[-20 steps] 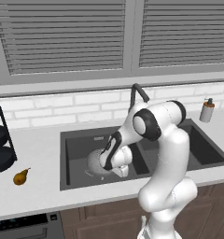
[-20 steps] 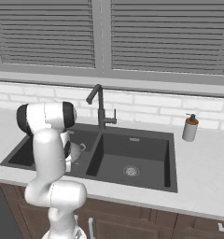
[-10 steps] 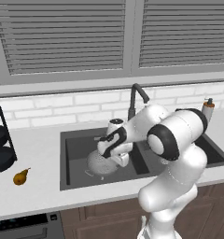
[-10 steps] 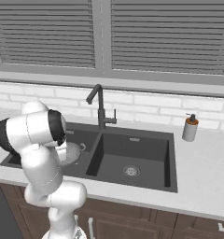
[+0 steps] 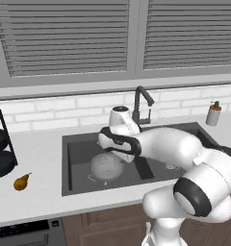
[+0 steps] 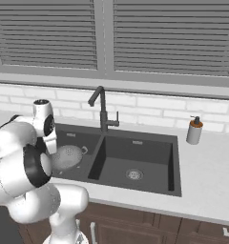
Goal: Put the colander in the sink, put the pear in the colander, and turn on the sink faucet and pour water over the colander.
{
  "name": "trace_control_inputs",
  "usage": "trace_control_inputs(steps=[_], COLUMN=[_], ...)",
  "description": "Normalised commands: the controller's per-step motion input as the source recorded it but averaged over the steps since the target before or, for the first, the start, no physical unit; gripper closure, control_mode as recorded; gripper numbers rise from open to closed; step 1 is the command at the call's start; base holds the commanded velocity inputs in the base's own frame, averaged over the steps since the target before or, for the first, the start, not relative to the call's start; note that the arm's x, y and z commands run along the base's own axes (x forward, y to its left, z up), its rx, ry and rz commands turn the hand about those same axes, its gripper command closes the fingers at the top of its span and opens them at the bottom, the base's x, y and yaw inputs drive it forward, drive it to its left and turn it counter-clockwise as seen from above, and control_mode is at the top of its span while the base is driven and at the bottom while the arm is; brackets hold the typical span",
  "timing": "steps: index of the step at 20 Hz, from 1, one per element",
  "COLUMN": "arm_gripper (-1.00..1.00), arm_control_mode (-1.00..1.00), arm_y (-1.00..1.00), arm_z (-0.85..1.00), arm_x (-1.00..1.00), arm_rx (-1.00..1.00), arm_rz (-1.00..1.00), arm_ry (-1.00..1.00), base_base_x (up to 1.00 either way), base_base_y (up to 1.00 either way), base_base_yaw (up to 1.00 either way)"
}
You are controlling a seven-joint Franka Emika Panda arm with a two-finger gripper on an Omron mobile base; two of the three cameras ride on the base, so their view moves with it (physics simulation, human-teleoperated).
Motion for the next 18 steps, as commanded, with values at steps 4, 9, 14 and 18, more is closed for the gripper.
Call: trace_control_inputs(steps=[4, 9, 14, 18], arm_gripper=[-1.0, -1.0, -1.0, -1.0], arm_control_mode=[-1.0, -1.0, -1.0, -1.0], arm_y=[0.67, 0.84, 0.71, 0.5], arm_z=[1.0, 0.94, 0.32, -0.03], arm_x=[-0.77, -0.46, -0.04, -0.05], arm_rx=[-0.12, -0.17, -0.07, 0.0], arm_rz=[0.32, 0.38, 0.25, 0.11], arm_ry=[0.0, 0.01, 0.05, 0.0], base_base_x=[0.0, 0.0, 0.0, 0.0], base_base_y=[0.0, 0.0, 0.0, 0.0], base_base_yaw=[0.0, 0.0, 0.0, 0.0])
